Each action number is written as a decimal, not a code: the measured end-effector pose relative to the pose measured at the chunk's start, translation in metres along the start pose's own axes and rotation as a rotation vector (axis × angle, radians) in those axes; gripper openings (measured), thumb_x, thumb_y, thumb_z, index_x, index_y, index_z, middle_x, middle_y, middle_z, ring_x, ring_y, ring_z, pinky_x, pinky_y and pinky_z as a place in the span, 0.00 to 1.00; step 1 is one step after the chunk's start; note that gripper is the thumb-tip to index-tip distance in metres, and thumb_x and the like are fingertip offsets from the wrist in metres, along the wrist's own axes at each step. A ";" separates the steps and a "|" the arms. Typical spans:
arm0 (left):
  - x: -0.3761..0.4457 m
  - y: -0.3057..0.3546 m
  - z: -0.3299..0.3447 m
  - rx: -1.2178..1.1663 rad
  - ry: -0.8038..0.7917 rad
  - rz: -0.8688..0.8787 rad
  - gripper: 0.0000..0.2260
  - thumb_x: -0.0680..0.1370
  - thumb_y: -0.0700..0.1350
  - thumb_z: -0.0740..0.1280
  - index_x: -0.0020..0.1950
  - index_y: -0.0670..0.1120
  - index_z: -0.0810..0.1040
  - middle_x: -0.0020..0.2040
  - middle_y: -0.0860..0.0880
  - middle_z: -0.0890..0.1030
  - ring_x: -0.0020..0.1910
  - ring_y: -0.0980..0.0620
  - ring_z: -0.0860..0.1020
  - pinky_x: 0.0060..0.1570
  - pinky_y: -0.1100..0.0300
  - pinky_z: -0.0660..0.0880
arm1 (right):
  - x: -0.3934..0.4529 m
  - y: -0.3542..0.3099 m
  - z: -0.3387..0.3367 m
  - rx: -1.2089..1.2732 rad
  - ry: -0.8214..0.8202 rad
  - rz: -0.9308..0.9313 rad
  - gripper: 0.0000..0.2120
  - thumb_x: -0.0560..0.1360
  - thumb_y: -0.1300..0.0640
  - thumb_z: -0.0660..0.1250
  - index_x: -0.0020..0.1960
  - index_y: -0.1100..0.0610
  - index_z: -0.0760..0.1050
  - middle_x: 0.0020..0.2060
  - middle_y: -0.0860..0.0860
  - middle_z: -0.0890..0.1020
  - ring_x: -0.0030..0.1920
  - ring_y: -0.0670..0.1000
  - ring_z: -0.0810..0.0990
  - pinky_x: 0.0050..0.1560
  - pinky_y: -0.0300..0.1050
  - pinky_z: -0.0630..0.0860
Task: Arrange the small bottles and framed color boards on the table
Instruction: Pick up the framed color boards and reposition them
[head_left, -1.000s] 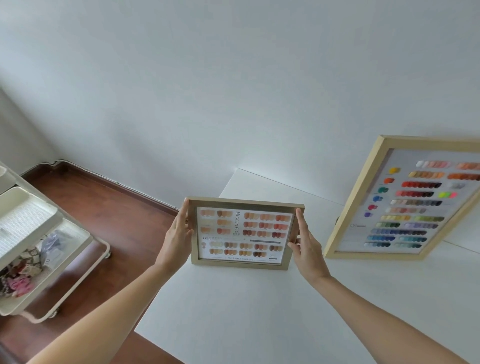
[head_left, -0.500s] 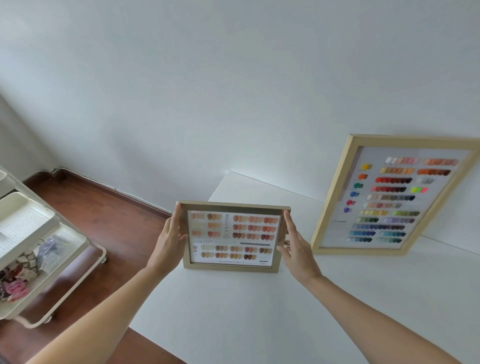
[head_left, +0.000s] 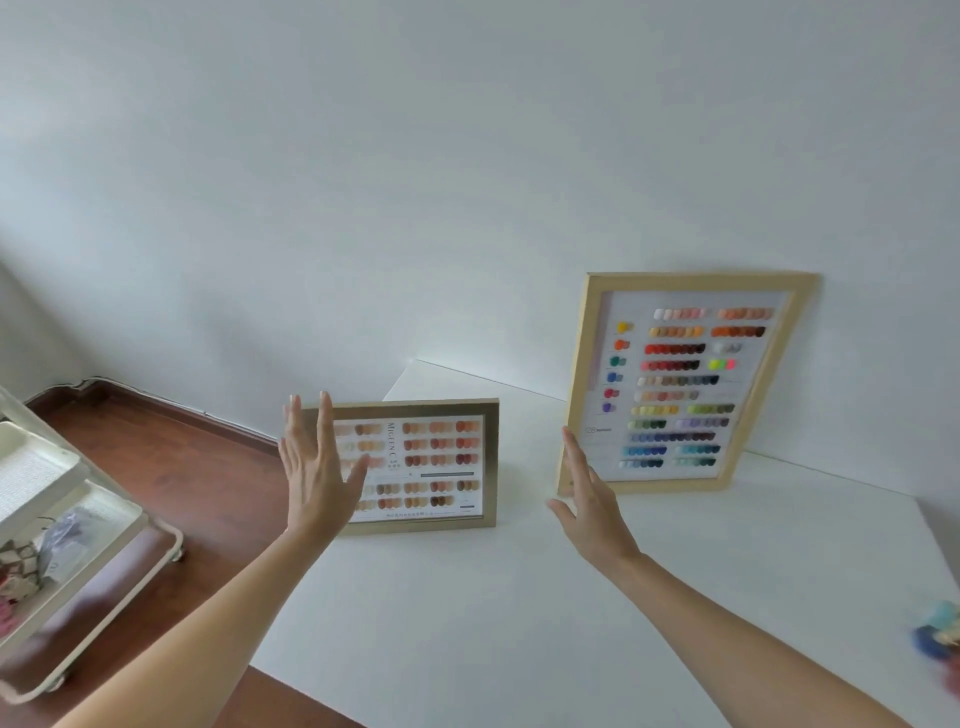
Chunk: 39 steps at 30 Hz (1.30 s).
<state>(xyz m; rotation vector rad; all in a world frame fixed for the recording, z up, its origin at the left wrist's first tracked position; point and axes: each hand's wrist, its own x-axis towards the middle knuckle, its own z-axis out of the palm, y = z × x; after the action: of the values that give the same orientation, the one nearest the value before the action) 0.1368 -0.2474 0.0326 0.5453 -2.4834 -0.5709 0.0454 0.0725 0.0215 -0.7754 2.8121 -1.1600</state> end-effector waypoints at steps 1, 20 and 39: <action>-0.002 0.011 0.000 -0.008 0.016 0.017 0.44 0.73 0.45 0.72 0.79 0.51 0.45 0.78 0.39 0.44 0.77 0.38 0.48 0.73 0.37 0.51 | -0.006 0.003 -0.010 -0.005 0.008 0.000 0.46 0.76 0.63 0.67 0.75 0.37 0.38 0.75 0.53 0.61 0.73 0.53 0.63 0.71 0.53 0.67; -0.007 0.230 0.103 -0.245 -0.319 0.335 0.40 0.76 0.43 0.68 0.77 0.57 0.44 0.79 0.48 0.46 0.73 0.42 0.64 0.63 0.46 0.73 | -0.056 0.111 -0.172 -0.099 0.229 0.238 0.41 0.76 0.61 0.67 0.75 0.40 0.43 0.61 0.58 0.74 0.58 0.58 0.77 0.60 0.55 0.75; 0.048 0.243 0.174 -0.271 -0.335 0.284 0.43 0.76 0.30 0.61 0.77 0.57 0.38 0.74 0.41 0.57 0.44 0.41 0.79 0.41 0.47 0.82 | 0.057 0.169 -0.197 -0.122 0.311 0.335 0.45 0.75 0.68 0.66 0.76 0.41 0.40 0.63 0.61 0.73 0.61 0.59 0.76 0.62 0.58 0.75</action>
<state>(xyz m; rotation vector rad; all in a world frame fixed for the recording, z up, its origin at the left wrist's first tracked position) -0.0631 -0.0199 0.0376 -0.0129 -2.6635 -0.9244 -0.1156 0.2800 0.0631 -0.1158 3.1181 -1.1441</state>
